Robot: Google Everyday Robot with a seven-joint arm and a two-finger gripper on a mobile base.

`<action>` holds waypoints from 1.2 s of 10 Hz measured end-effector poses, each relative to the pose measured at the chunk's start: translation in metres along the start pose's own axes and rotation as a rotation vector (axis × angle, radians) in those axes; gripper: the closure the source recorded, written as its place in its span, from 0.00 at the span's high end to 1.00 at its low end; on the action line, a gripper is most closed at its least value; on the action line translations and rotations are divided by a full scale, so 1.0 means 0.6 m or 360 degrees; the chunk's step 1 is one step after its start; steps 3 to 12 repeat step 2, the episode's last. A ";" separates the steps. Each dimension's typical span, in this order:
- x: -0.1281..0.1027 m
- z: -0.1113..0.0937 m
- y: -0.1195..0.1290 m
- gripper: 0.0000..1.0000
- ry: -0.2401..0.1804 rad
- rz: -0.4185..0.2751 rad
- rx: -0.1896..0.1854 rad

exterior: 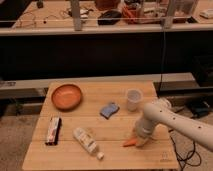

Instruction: Drag the pepper across the table

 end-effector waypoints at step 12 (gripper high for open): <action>0.003 0.000 -0.007 0.01 -0.0008 0.0004 0.0002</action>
